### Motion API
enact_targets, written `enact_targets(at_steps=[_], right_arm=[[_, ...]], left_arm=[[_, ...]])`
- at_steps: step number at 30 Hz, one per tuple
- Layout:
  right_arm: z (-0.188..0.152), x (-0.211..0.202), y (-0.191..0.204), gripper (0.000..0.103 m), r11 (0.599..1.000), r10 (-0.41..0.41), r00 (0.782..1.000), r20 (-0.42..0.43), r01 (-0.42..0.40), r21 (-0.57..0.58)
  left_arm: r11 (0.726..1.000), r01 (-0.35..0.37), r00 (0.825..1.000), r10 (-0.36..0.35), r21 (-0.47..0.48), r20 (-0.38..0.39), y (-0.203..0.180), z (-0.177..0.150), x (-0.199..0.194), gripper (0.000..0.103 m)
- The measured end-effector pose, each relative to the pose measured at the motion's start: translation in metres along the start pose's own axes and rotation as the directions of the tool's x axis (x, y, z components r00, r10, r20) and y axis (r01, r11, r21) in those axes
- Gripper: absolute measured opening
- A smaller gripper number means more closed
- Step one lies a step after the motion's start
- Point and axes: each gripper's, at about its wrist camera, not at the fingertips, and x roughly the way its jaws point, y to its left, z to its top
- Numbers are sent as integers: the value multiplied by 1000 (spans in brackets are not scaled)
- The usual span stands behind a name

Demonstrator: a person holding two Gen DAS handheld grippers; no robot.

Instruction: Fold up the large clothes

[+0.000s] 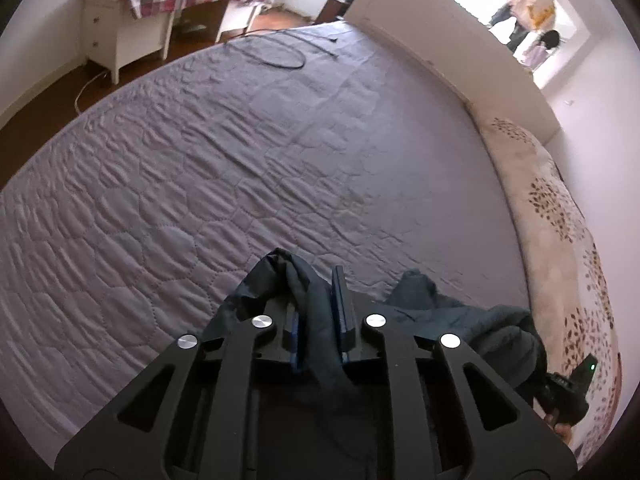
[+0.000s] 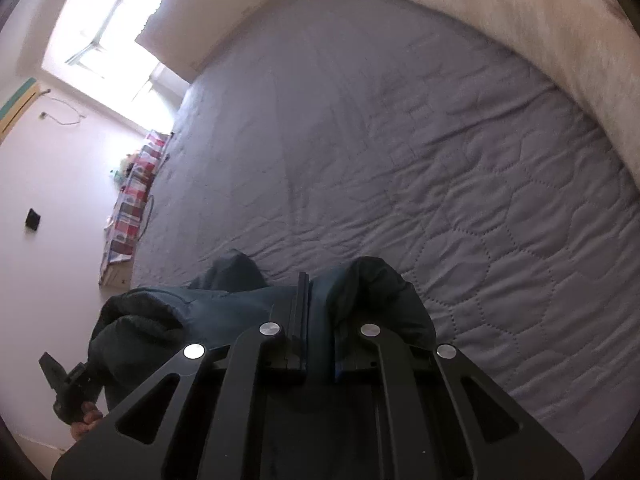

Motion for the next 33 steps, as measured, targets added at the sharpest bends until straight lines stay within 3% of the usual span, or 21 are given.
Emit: enact_targets(at_steps=[5, 8, 9, 10, 11, 13, 14, 17, 21, 25, 26, 28, 30, 31, 33], right_arm=[[1, -2, -3, 25, 998, 56, 998, -10, -55, 38], [3, -8, -2, 35, 994, 95, 995, -26, -93, 61], [7, -10, 1, 37, 992, 104, 994, -24, -102, 68], [8, -14, 2, 45, 990, 118, 993, -19, -116, 76], [8, -19, 2, 59, 986, 147, 989, -10, -145, 86], [9, -29, 5, 75, 982, 164, 986, 24, -165, 86], [8, -39, 9, 81, 988, 135, 988, 71, -139, 67], [7, -57, 18, 81, 994, 104, 986, 131, -107, 19], [-9, -82, 31, 78, 998, 48, 984, 171, -39, -57], [-42, -94, 48, 38, 983, 8, 988, 155, 20, -181], [-48, -90, 54, 27, 977, -5, 989, 148, 37, -210], [-73, -84, 71, 15, 952, -34, 991, 132, 72, -298], [-97, -74, 89, 12, 920, -50, 992, 112, 90, -382], [-108, -68, 99, 11, 905, -47, 994, 97, 84, -417], [-125, -53, 123, 10, 880, -32, 998, 58, 56, -473]], left_arm=[[1000, 7, 1000, -7, -6, 0, -4, -1, 0, 37], [1000, 7, 1000, -7, 4, 25, -7, -2, -11, 61], [1000, -22, 997, 21, 10, 75, -8, -2, -22, 74], [1000, -23, 995, 21, 13, 102, -8, -2, -29, 81], [1000, -13, 992, 11, 17, 124, -7, -1, -37, 81], [1000, -16, 992, 15, 9, 123, -3, 1, -45, 81], [1000, -10, 992, 10, 1, 123, -1, 0, -49, 81], [1000, 0, 993, 0, -3, 116, 6, -10, -64, 81], [999, -15, 994, 10, 41, 111, 8, -35, -81, 81], [991, -41, 992, 24, 131, 126, 8, -72, -101, 78], [987, -49, 990, 27, 155, 138, 8, -81, -106, 74], [973, -59, 989, 27, 222, 144, 6, -103, -115, 50], [955, -67, 989, 24, 290, 148, 2, -122, -120, 34], [948, -64, 989, 19, 312, 144, -1, -130, -121, 29], [937, -59, 992, 16, 344, 126, -3, -145, -120, 28]])
